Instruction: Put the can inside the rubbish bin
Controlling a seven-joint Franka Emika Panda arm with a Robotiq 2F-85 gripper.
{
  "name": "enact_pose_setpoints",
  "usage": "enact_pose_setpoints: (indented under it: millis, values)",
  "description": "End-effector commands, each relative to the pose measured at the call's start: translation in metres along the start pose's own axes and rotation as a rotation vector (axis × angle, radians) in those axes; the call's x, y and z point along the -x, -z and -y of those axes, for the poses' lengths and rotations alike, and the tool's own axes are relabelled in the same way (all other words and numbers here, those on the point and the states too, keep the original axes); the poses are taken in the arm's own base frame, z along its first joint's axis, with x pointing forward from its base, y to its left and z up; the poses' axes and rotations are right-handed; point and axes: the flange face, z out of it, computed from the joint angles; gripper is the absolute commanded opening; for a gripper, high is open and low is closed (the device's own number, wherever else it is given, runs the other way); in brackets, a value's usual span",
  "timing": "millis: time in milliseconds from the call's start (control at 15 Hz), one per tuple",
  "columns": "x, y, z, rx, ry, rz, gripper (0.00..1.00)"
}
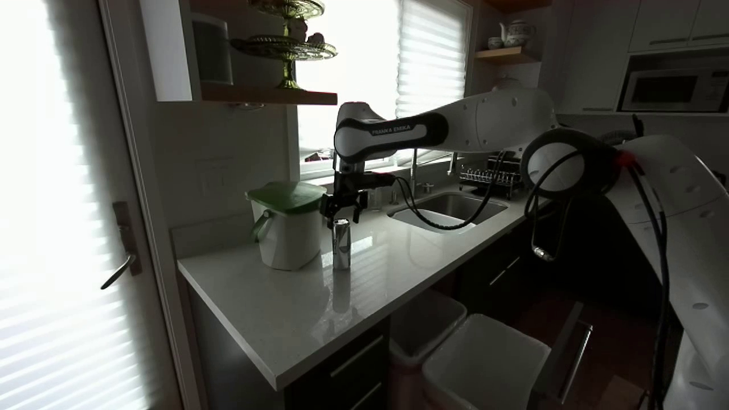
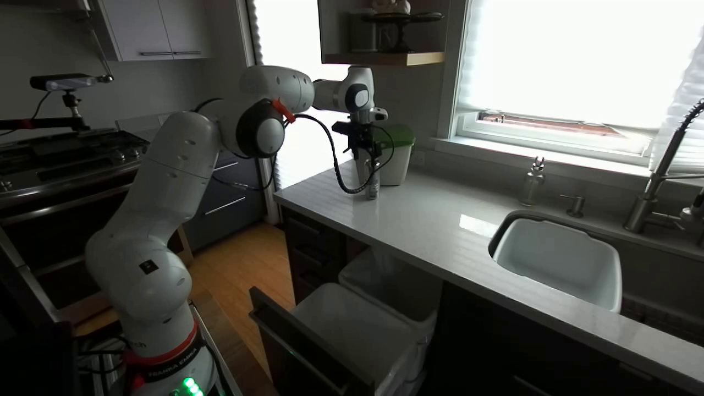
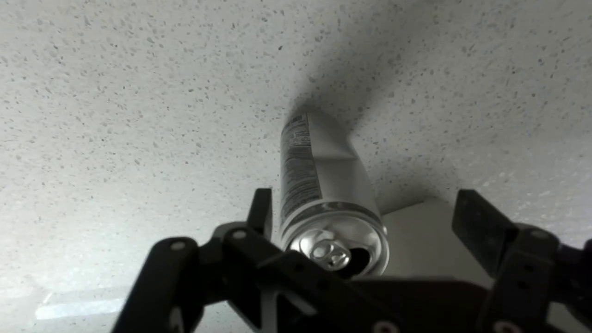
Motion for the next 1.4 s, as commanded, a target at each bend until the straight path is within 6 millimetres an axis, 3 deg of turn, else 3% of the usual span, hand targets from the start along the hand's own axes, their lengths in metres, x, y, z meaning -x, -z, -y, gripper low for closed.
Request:
enact_pose_setpoints:
  millis: [0,467,533,667,867,1133,1200,1333]
  values:
    - [-0.014,-0.006,0.004,0.030,-0.050,-0.021,1.00]
    - [-0.024,-0.015,0.002,0.072,-0.080,-0.052,1.00]
    - [-0.025,-0.017,0.002,0.080,-0.080,-0.054,0.98]
    - [-0.027,-0.020,0.003,0.087,-0.084,-0.060,0.83]
    - [-0.029,-0.025,0.006,0.093,-0.088,-0.066,0.73]
    - [-0.032,-0.030,0.010,0.103,-0.095,-0.079,0.80]
    - [-0.032,-0.030,0.010,0.103,-0.093,-0.076,0.57]
    - [-0.030,-0.026,0.010,0.114,-0.088,-0.067,0.51]
